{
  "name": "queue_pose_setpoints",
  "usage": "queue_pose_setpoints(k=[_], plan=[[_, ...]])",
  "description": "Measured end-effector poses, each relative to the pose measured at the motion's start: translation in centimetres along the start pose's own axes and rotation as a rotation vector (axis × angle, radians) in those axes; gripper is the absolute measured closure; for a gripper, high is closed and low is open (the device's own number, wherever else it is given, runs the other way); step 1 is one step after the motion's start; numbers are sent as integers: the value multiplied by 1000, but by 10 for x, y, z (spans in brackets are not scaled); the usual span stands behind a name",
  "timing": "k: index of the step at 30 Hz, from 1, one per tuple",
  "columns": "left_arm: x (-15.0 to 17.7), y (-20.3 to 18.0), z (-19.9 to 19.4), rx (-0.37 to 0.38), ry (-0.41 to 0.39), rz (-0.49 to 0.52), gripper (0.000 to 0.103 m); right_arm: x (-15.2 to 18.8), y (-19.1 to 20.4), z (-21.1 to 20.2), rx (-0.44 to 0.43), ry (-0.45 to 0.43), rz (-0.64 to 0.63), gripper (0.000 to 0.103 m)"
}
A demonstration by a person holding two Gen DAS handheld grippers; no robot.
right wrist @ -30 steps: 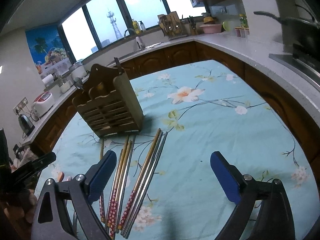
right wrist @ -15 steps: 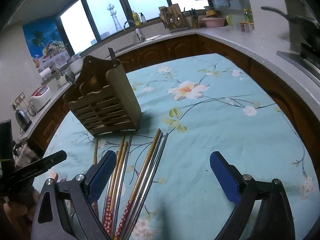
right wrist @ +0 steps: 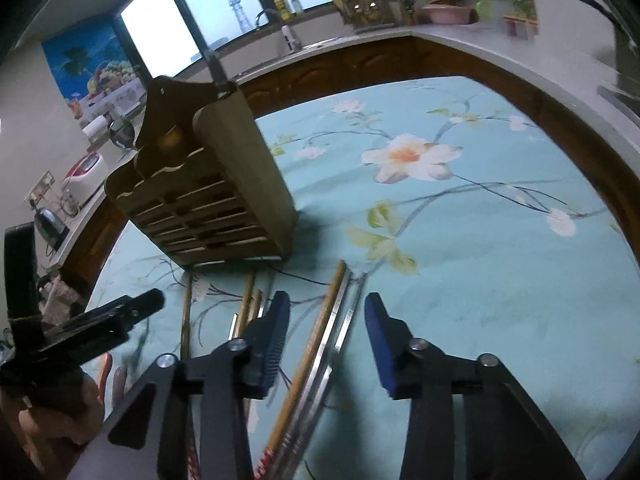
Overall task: Organize utensils
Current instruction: 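Grasp a wooden chopstick with the left tool while the right tool grasps a chopstick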
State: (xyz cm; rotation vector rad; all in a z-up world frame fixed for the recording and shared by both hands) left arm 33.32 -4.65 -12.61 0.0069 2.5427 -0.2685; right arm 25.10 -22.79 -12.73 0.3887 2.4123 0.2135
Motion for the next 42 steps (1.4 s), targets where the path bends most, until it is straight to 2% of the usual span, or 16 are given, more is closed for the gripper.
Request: queue_pose_setpoints(k=[4, 13, 22, 23, 25, 26, 28, 29, 34, 42], plan=[[-1, -1, 15, 12, 27, -8, 47, -4, 10, 18, -23, 35, -15, 76], [-4, -5, 35, 16, 50, 20, 51, 0, 11, 47, -1, 116, -19, 79], [-11, -8, 43, -4, 73, 48, 58, -10, 14, 56, -3, 123, -39, 79], [-12, -8, 44, -14, 73, 53, 62, -11, 15, 57, 0, 124, -46, 79], [-13, -11, 47, -44, 69, 72, 79, -11, 17, 59, 8, 127, -61, 80], [-13, -13, 48, -54, 66, 86, 89, -11, 18, 59, 15, 127, -68, 84], [-13, -17, 51, -50, 66, 100, 94, -10, 18, 59, 49, 123, -90, 94], [-13, -19, 52, -48, 66, 103, 98, -9, 17, 58, 45, 121, -86, 94], [-11, -18, 43, 19, 61, 52, 99, -9, 16, 50, 2, 120, -50, 95], [-8, -12, -14, 153, -23, -24, 100, -17, 21, -2, -73, 44, -32, 97]])
Point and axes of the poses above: each gripper's, at about its wrist camera, not at the fingertips, and z roughly the way its jaws point, y to its left, x to its underside, the point moved 7 cm from there along z, roughly the way its jaws point, and after that the axes turned 4 degrees about x, right-handed, at the moved point
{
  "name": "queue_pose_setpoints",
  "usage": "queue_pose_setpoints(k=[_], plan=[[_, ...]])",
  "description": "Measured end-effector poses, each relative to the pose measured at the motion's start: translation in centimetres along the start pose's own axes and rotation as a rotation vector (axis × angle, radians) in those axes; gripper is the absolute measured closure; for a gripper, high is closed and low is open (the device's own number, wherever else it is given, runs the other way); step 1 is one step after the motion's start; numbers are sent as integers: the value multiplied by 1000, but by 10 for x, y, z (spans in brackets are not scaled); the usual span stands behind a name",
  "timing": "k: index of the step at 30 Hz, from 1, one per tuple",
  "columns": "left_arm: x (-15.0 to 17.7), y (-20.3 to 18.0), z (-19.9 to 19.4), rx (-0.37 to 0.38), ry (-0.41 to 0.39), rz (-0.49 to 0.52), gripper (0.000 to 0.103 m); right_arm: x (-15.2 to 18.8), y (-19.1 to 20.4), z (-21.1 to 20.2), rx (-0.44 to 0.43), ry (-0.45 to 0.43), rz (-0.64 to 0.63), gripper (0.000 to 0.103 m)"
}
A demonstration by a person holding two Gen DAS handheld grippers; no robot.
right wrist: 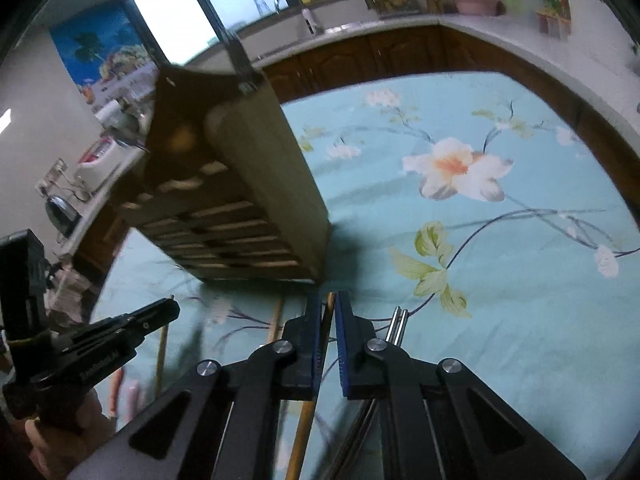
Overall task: Organize utensils
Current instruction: 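Grasp a wooden chopstick with the left tool while the right tool grasps a chopstick, then lift both chopsticks upright and carry them over the wooden caddy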
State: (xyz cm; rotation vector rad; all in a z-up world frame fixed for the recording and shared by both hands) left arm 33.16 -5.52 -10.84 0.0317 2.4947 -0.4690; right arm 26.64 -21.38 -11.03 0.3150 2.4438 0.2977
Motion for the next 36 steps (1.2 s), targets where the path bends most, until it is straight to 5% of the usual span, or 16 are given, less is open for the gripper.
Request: queue_pose_setpoints(k=[17, 36], plan=[[20, -1, -137, 82, -155, 19, 100, -12, 25, -86, -53, -160, -20, 98], [25, 4, -204, 111, -306, 14, 100, -20, 44, -144, -68, -302, -47, 98]])
Point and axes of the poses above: each gripper's, at about its wrist camera, not at the fingertips, and z roughly the way its jaws point, y to its left, x to its underside, the point moved 7 cm from there along z, roughly the way its jaws point, and after that the axes turned 4 degrees about x, right-handed, at the moved point
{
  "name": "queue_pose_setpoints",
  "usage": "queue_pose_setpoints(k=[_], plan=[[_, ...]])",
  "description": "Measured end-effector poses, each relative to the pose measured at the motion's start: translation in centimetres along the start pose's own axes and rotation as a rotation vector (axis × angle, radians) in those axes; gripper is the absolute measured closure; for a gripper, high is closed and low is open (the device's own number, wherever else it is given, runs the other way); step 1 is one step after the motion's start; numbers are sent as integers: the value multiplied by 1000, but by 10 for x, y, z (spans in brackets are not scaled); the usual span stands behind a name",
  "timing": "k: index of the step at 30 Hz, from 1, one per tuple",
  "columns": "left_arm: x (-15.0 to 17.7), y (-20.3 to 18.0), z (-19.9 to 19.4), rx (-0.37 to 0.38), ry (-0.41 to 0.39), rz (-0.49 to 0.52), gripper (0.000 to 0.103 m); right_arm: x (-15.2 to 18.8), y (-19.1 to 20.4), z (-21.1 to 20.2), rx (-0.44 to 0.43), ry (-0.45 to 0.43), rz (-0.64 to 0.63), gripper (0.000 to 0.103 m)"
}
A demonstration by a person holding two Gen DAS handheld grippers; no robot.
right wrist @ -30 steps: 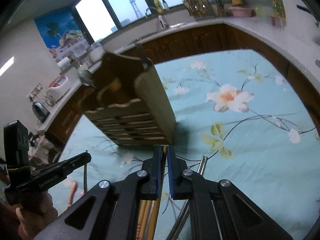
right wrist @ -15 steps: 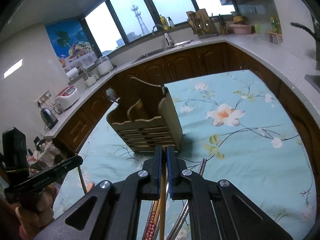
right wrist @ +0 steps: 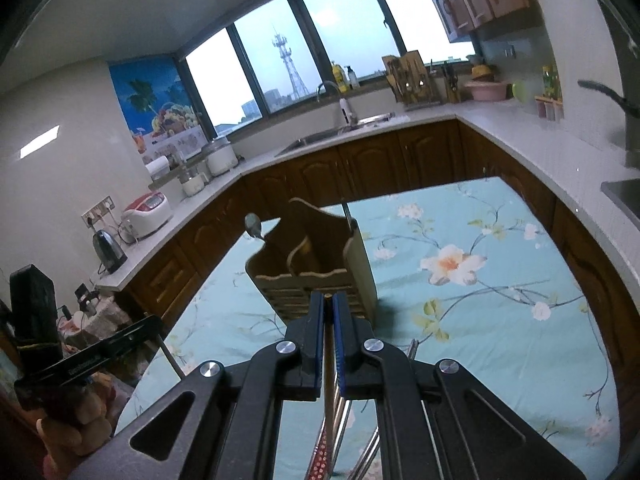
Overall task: Organize utensils
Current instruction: 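Lift both chopsticks upright and carry them over the wooden caddy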
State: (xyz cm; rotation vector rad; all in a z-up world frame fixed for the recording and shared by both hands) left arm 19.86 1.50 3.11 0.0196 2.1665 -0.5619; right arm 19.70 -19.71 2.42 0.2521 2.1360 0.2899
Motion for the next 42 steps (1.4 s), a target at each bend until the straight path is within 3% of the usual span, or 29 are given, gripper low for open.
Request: queue_pose_setpoints(k=[12, 22, 32, 42], plan=[[-26, 7, -18, 14, -140, -28, 100, -18, 5, -7, -7, -71, 0, 98], [-56, 7, -13, 5, -268, -13, 100, -64, 9, -13, -9, -183, -7, 98], [-81, 8, 22, 12, -382, -16, 100, -115, 7, -9, -6, -306, 18, 98], [-78, 29, 80, -5, -414, -41, 100, -143, 7, 24, 1, -369, 4, 98]])
Point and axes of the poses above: each gripper's, at about its wrist camera, not at the fingertips, and z roughly the way its jaws point, y to its left, x to its underside, the point moved 7 cm from there along z, roughly the way its jaws point, and after that the axes turned 4 degrees about x, right-handed, at the moved point
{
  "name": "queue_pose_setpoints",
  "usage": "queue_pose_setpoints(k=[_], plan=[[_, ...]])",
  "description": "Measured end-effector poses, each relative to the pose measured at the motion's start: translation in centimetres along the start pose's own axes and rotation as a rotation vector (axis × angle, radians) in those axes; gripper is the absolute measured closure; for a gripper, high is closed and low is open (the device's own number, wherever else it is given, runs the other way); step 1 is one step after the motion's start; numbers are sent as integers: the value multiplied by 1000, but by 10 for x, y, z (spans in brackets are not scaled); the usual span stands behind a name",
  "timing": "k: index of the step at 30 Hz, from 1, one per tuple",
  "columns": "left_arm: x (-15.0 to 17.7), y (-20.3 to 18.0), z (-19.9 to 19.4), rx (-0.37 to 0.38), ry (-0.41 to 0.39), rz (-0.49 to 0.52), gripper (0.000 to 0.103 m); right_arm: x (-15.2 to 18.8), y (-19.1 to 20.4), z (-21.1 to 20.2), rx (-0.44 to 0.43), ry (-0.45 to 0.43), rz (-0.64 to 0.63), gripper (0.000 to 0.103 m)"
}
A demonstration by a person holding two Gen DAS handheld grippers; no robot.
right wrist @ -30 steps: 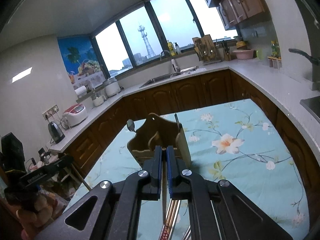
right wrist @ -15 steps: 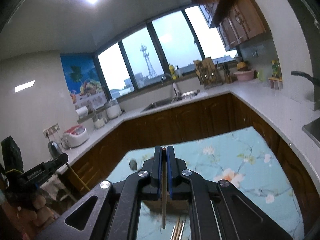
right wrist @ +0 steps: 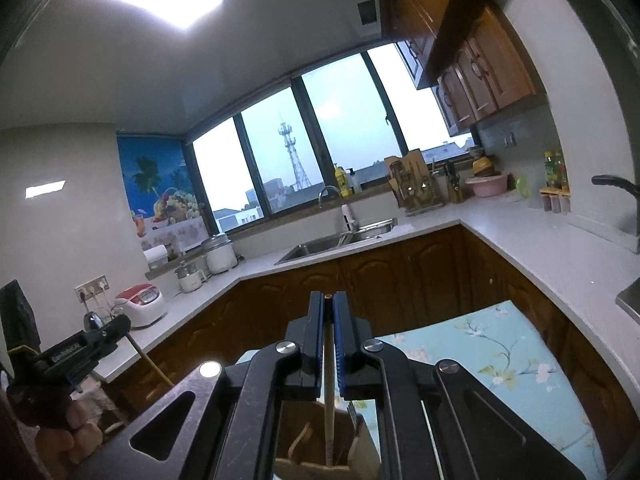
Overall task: Organize utensils
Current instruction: 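Lift both chopsticks upright and carry them over the wooden caddy, then lower the chopsticks into the caddy and open both tools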
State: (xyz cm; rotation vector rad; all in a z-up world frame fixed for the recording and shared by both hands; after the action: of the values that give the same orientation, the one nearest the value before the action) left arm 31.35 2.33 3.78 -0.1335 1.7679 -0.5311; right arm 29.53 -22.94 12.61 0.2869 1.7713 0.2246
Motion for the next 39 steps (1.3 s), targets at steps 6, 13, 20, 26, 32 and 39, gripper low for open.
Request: queue_pose_setpoints(k=[6, 13, 20, 26, 32, 39], plan=[[33, 9, 29, -43, 23, 14, 100, 20, -4, 26, 19, 27, -18, 98], [59, 1, 60, -59, 82, 30, 99, 61, -15, 54, 16, 126, 3, 98], [69, 5, 90, -67, 173, 25, 99, 82, -21, 64, 20, 175, -3, 98], [49, 10, 91, -77, 180, 42, 98, 82, -22, 65, 33, 165, -3, 98], [47, 10, 89, -77, 171, 64, 98, 87, -24, 69, 28, 140, 11, 98], [62, 17, 84, -61, 192, 63, 97, 87, -23, 69, 24, 153, 6, 97]])
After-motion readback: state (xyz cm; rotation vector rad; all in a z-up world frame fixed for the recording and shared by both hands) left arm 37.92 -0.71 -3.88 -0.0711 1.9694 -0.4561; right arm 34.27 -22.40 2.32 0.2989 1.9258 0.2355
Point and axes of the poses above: each gripper's, at about its wrist camera, not at the fingertips, and z roughly the way its jaws point, y to its left, x to its underside, the point moved 7 cm from there along z, roughly the way its jaws point, and after that the axes turned 4 degrees about x, right-handed, at the moved point
